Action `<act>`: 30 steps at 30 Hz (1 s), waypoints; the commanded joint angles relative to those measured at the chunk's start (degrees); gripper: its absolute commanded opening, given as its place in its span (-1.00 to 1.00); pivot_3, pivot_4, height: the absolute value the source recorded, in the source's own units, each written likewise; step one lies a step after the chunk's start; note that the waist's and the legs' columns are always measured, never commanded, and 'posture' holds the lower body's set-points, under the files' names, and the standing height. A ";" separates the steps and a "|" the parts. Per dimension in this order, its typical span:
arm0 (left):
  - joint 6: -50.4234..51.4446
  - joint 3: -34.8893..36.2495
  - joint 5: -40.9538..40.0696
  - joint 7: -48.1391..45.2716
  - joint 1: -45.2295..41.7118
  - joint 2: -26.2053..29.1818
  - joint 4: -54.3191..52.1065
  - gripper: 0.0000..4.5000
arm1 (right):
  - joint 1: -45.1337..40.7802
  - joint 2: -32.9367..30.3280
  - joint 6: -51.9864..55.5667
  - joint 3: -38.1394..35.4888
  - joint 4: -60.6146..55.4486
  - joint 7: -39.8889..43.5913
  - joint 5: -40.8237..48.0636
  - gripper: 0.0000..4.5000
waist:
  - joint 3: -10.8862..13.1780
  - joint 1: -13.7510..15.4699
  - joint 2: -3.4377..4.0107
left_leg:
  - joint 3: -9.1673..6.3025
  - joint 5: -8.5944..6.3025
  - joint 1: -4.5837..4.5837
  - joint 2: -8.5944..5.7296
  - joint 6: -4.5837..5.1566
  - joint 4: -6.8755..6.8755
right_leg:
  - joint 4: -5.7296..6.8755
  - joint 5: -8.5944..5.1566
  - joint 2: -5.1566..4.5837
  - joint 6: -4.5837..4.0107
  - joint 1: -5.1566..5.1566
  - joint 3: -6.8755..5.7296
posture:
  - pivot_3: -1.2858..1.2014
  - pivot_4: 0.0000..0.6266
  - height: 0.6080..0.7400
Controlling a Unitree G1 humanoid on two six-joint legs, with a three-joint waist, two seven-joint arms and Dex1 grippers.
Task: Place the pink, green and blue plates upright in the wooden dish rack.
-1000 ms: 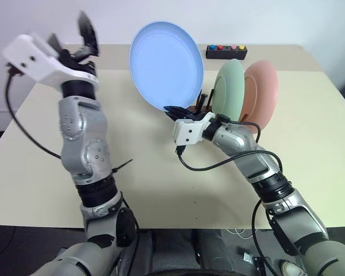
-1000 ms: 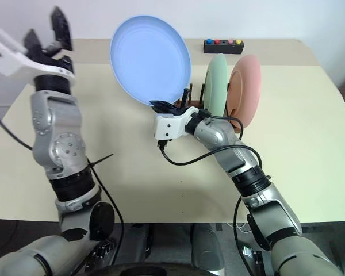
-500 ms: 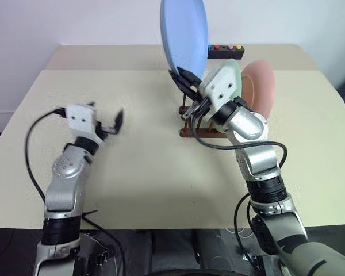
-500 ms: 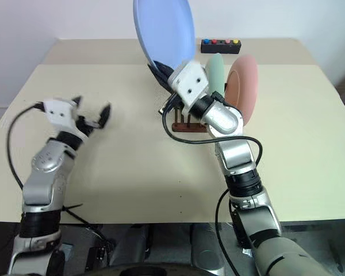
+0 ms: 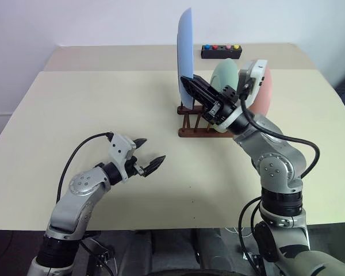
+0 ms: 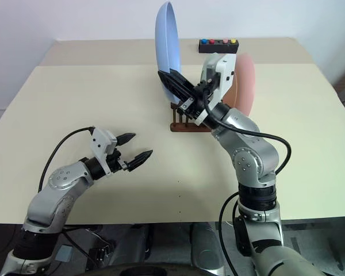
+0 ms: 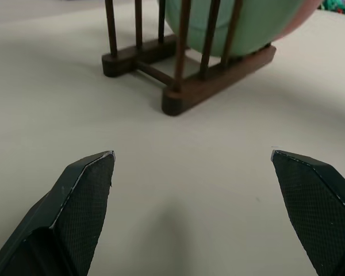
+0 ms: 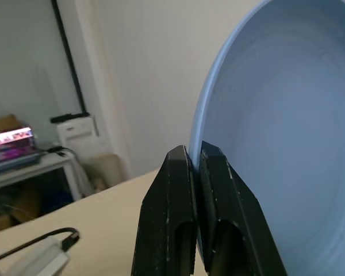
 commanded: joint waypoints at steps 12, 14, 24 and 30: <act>0.25 -0.88 0.36 0.30 -1.24 -0.02 -3.54 0.99 | -2.37 -0.96 2.82 -4.28 2.15 -1.99 6.09 -1.00 | 0.00 0.00 0.01 | 0.01 0.00 0.00 0.00 0.00 0.00 | 0.00 0.00 0.00 0.00 0.00 0.00 | 0.03 -0.52 0.91; 0.32 -1.00 0.60 0.34 -1.15 0.13 -3.72 0.99 | -2.53 -1.15 3.14 -4.35 2.79 -2.31 6.13 -1.00 | 0.00 0.00 0.01 | 0.00 0.00 0.00 0.00 0.00 0.00 | 0.00 0.00 0.00 0.00 -0.01 0.00 | 0.03 -0.52 0.91; 0.66 -0.46 0.37 0.65 -1.54 -0.01 -4.09 0.99 | -3.17 -0.95 5.82 -5.72 4.86 -4.89 9.12 -1.00 | 0.01 0.00 0.01 | 0.01 0.00 -0.01 0.00 0.00 0.00 | -0.01 0.00 0.00 0.00 -0.01 0.00 | 0.03 -0.52 0.91; 0.65 -0.27 0.31 0.70 -1.65 0.01 -4.06 0.99 | -3.75 -0.58 7.57 -7.22 6.39 -6.93 11.67 -1.00 | 0.01 -0.01 0.01 | 0.01 0.00 -0.01 0.00 0.01 -0.01 | -0.01 0.00 0.00 0.00 -0.01 0.00 | 0.03 -0.52 0.91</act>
